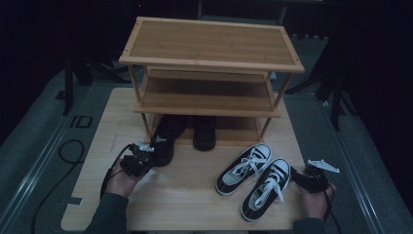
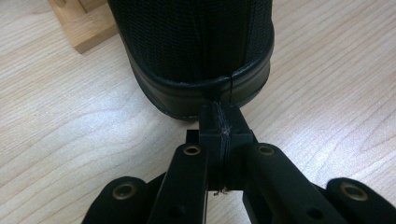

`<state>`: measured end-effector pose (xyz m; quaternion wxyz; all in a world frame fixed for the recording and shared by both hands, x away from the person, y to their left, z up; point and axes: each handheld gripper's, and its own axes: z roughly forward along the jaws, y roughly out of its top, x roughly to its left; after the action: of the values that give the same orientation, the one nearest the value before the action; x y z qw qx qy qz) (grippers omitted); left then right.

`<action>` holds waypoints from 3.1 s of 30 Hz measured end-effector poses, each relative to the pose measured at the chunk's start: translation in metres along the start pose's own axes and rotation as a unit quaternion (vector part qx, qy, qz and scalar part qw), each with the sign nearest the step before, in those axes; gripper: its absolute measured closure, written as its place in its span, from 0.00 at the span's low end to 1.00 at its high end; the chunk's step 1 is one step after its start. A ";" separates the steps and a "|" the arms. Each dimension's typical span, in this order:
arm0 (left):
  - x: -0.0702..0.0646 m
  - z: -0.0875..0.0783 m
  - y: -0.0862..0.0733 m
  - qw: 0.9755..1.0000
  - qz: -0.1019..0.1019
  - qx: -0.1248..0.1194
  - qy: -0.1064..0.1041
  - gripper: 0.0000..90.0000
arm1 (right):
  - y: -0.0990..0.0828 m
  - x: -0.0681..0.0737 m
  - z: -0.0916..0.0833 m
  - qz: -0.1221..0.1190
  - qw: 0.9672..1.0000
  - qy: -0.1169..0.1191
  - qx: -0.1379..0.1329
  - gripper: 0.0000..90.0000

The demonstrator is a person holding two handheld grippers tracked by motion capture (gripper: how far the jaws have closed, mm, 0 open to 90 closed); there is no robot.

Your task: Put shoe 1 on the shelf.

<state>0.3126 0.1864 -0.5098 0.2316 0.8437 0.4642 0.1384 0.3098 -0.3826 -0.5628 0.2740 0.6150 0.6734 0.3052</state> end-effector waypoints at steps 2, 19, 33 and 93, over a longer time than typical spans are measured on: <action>0.000 0.000 0.000 1.000 -0.001 0.000 -0.001 0.99 | 0.000 0.000 0.000 0.000 1.000 0.000 0.000 0.41; -0.001 0.000 0.008 1.000 0.007 -0.004 -0.008 1.00 | 0.000 0.000 0.000 0.000 1.000 0.000 0.000 0.41; 0.011 0.010 0.024 1.000 -0.006 -0.011 0.003 1.00 | 0.000 0.000 0.000 0.000 1.000 0.000 0.000 0.41; -0.034 0.066 0.077 0.998 0.061 0.027 -0.015 0.99 | 0.000 0.000 0.000 0.000 1.000 0.001 0.000 0.41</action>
<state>0.3799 0.1042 -0.5268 0.2068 0.8784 0.4116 0.1273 0.3101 -0.3829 -0.5628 0.2734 0.6149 0.6736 0.3058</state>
